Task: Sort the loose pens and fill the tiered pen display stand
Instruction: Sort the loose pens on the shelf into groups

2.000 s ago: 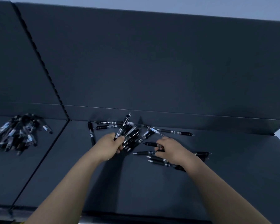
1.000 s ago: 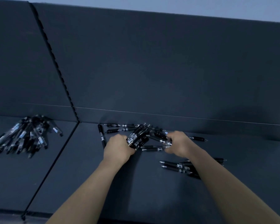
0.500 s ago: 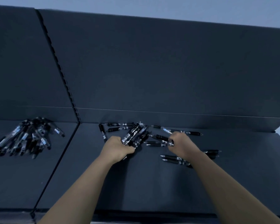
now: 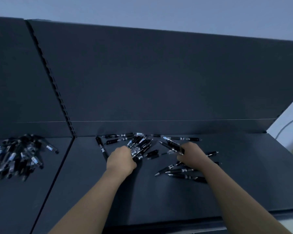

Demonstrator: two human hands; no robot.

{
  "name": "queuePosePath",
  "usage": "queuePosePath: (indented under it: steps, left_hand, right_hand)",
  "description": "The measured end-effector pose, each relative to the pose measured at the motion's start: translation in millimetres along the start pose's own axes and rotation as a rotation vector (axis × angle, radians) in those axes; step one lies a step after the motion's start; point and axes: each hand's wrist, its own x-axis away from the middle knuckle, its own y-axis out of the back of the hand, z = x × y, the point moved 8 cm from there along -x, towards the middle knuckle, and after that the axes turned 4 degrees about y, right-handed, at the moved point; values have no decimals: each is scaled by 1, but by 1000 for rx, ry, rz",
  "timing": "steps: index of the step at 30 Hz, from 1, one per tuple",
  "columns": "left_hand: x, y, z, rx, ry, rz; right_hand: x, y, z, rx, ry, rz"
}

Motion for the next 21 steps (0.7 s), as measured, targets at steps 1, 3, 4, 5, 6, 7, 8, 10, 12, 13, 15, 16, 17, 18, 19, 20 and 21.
queuePosePath:
  steps: [1,3,4,5,6,7,8,10,12,13,15,16,17,18,19,20,21]
  left_hand:
    - [0,1,-2,-31,-7,2]
    - [0,2,-5,-61,-24,19]
    - [-1,1,-4,-52,-23,43]
    - [-1,0,-2,-21,-12,80]
    - [-2,-2,3,38,10,133]
    - [-3,-5,7,120,35,193]
    - [-3,-8,11,213,57,244]
    - [-1,-10,17,382,91,299]
    - [4,-9,21,492,110,325]
    - [6,-9,21,527,115,336]
    - [10,-9,22,584,119,352]
    - [12,-10,22,619,120,360]
    - [14,-12,20,660,121,369]
    - [16,-14,19,706,122,376]
    - [18,-15,17,754,121,382]
    - [20,-17,15,800,126,388]
    - [23,-19,14,841,137,395]
  right_hand:
    - [2,3,-2,-16,-3,-14]
    - [5,9,-4,-18,1,-32]
    - [7,10,-6,-19,-3,-33]
    - [9,12,-7,-17,-8,-33]
    - [10,12,-10,-21,-21,-29]
    - [12,12,-11,-31,-32,-23]
    - [12,11,-14,-48,-46,-9]
    - [13,6,-16,-57,-51,33]
    - [12,-2,-14,-11,-19,82]
    - [11,-7,-11,24,5,96]
    - [7,-15,-7,64,43,103]
    - [5,-18,-5,50,51,96]
    - [3,-19,-3,37,62,84]
    - [2,-18,0,36,70,80]
    - [0,-17,0,50,86,67]
    - [-3,-15,-2,58,85,56]
    - [-4,-10,-3,50,92,34]
